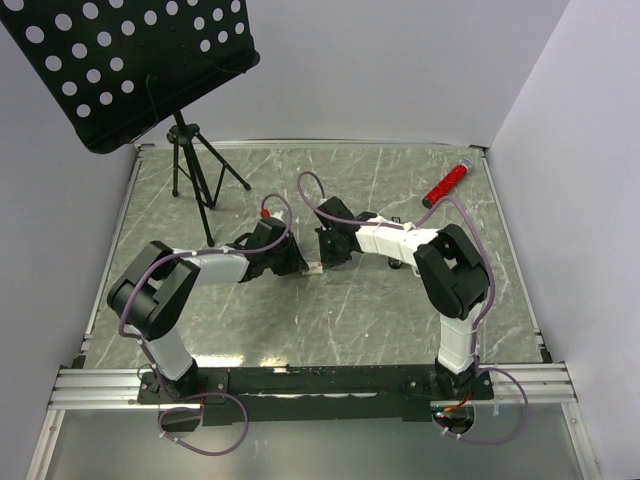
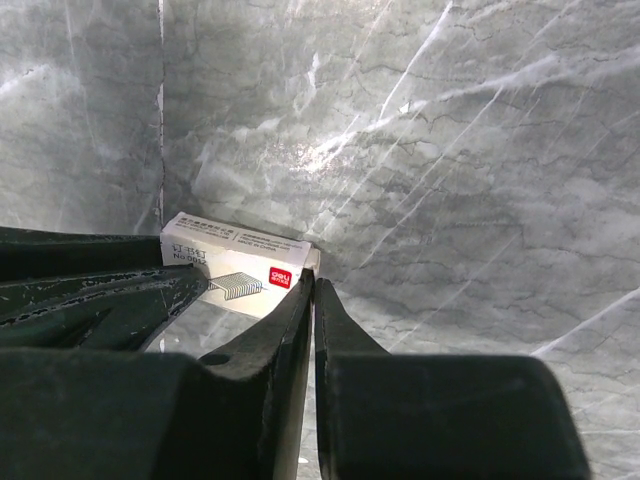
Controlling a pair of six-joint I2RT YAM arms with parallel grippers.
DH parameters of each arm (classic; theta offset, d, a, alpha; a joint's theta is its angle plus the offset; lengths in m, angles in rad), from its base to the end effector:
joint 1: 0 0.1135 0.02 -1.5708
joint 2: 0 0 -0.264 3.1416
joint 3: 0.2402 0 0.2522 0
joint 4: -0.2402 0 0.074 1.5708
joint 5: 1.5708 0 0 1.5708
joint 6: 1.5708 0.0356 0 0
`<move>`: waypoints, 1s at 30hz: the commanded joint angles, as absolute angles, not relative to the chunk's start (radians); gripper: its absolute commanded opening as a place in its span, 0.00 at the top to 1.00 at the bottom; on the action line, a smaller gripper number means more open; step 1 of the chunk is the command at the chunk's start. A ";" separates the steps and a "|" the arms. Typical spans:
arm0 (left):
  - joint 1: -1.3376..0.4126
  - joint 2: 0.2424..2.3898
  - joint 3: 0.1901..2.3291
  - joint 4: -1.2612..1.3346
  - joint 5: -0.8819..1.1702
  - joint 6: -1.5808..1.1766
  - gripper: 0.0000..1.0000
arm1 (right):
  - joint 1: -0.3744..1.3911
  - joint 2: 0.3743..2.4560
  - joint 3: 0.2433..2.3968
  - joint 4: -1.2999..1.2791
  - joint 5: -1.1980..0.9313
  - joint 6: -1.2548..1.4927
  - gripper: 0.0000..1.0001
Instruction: Load the staples into the stapler
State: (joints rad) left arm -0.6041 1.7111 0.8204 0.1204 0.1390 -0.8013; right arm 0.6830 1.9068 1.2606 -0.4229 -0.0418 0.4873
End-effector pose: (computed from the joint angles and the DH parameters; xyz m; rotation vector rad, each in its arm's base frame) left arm 0.2738 -0.1949 0.1461 -0.1724 2.4897 -0.8146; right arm 0.3027 0.2482 0.1671 -0.2795 2.6991 0.4313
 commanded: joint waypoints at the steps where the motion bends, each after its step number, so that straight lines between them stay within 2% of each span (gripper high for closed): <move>1: -0.611 1.717 0.812 0.182 0.202 -0.847 0.79 | 0.696 1.885 1.267 -0.414 -0.041 0.509 0.87; 7: -0.611 1.692 0.785 0.198 0.219 -0.874 0.79 | 0.696 1.894 1.269 -0.425 -0.031 0.503 0.88; 11: -0.611 1.664 0.769 0.199 0.222 -0.890 0.80 | 0.695 1.887 1.267 -0.442 -0.014 0.486 1.00; 16: -0.611 1.625 0.736 0.192 0.212 -0.902 0.88 | 0.696 1.845 1.259 -0.485 -0.002 0.451 1.00; 20: -0.611 1.597 0.707 0.192 0.216 -0.905 0.99 | 0.713 1.830 1.262 -0.531 0.049 0.425 1.00; 22: -0.611 1.580 0.693 0.196 0.221 -0.908 0.99 | 0.718 1.830 1.264 -0.552 0.067 0.420 1.00; 25: -0.611 1.549 0.673 0.212 0.235 -0.922 0.89 | 0.726 1.827 1.255 -0.555 0.061 0.433 1.00; 29: -0.612 1.511 0.650 0.233 0.219 -0.949 0.58 | 0.729 1.827 1.247 -0.554 0.061 0.446 1.00; 30: -0.612 1.512 0.652 0.239 0.224 -0.956 0.56 | 0.730 1.827 1.249 -0.554 0.064 0.451 1.00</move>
State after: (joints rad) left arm -0.6067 1.5551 0.6575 0.1776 0.2119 -0.9169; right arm 0.7208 1.8778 1.2541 -0.5266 0.0376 0.4442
